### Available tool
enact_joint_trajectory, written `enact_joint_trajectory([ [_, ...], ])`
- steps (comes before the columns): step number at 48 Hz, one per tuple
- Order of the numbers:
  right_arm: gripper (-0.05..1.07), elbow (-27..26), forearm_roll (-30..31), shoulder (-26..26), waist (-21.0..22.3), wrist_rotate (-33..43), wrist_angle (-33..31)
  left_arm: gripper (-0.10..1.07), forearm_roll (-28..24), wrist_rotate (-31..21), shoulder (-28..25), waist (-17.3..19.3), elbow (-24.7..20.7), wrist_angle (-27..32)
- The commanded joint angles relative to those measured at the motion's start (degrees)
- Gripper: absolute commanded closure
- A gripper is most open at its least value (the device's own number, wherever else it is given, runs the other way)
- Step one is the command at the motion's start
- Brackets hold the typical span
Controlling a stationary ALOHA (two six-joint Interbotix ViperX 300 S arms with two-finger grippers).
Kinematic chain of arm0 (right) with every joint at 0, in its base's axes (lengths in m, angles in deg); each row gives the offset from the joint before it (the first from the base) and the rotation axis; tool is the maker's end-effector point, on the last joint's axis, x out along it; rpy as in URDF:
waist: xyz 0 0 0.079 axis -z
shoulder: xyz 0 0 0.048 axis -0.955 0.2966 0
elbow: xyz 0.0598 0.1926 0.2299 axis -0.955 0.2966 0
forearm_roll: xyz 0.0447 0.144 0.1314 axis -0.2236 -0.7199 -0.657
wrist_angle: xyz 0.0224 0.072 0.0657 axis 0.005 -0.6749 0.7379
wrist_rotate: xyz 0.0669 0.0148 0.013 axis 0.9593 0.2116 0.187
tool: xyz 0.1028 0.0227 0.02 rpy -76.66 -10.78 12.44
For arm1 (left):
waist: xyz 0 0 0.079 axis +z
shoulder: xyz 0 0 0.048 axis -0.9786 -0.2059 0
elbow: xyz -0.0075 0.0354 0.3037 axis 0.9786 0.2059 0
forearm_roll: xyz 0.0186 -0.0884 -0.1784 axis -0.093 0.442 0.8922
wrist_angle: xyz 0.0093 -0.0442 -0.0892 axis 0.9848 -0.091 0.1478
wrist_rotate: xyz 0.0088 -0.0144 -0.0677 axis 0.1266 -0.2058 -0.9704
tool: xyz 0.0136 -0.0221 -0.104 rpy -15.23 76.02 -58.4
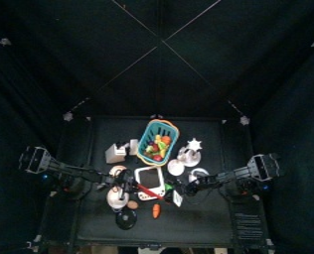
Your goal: Grab knife with other hand
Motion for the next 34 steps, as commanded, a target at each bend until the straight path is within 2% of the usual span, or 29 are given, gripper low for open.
enact_joint_trajectory([
  [1, 0.69, -0.18, 1.32, -2.29, 0.97, 0.18, 0.7, 0.4, 0.09, 0.18, 0.26, 0.18, -0.79, -0.18],
  [18, 0.69, 1.76, 5.63, -5.1, 5.19, 0.26, 0.88, 0.4, 0.09, 0.18, 0.44, 0.44, -0.97, -0.26],
  [34, 0.69, 3.34, 5.19, -7.38, 6.42, 0.88, 1.14, 0.4, 0.09, 0.18, 0.44, 0.44, -1.23, -0.26],
])
